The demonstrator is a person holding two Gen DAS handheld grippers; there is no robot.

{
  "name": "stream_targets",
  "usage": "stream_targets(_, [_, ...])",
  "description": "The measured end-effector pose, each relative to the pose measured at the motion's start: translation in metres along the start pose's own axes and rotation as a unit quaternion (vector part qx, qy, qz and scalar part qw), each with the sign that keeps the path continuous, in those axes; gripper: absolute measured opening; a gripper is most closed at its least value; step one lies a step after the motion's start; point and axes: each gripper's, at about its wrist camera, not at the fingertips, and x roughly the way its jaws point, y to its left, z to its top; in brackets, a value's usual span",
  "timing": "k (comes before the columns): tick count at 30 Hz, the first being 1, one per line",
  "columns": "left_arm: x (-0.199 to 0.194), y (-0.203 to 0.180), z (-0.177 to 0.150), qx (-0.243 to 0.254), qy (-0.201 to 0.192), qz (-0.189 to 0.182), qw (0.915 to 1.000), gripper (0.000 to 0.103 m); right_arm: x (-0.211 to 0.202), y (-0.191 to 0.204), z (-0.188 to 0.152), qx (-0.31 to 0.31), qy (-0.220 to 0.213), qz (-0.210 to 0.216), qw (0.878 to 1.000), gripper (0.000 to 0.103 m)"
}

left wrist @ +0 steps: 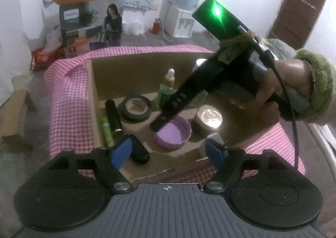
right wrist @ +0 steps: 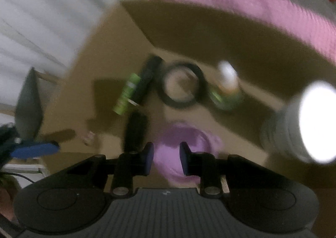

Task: Organize rigid objects

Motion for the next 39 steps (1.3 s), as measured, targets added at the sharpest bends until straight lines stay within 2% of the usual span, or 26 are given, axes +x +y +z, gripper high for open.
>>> stream_targets(2, [-0.008,0.002,-0.004,-0.004,-0.009,0.004,0.9999,0.086,0.002,0.014,0.007,-0.02,-0.007,0.017,1.0,0.029])
stream_targets(4, [-0.014,0.004,-0.008,-0.011,-0.015,0.009,0.9998,0.089,0.014,0.028,0.013,-0.041,-0.004,0.017,0.999,0.029])
stream_targets(9, [-0.026,0.013,-0.02,-0.032,-0.02,0.022,0.999,0.091,0.045,0.049,0.023,-0.092,0.011,-0.022,0.995,0.031])
stream_targets(13, [-0.027,0.022,-0.025,-0.049,-0.017,0.026,0.9983,0.091,0.061,0.058,0.024,-0.111,0.03,-0.047,0.992,0.042])
stream_targets(16, [-0.029,0.025,-0.026,-0.054,-0.02,0.024,0.9981,0.091,0.067,0.06,0.018,-0.106,0.049,-0.053,0.992,0.042])
stream_targets(27, [-0.038,0.02,-0.033,-0.054,-0.034,0.018,0.9978,0.091,0.07,0.057,0.01,-0.097,0.061,-0.057,0.992,0.041])
stream_targets(33, [-0.046,0.013,-0.036,-0.055,-0.041,0.026,0.9973,0.092,0.055,0.058,0.01,-0.085,0.038,-0.057,0.994,0.041])
stream_targets(39, [-0.056,0.011,-0.041,-0.06,-0.051,0.035,0.9963,0.097,0.001,0.059,-0.001,-0.059,-0.014,-0.033,0.998,0.042])
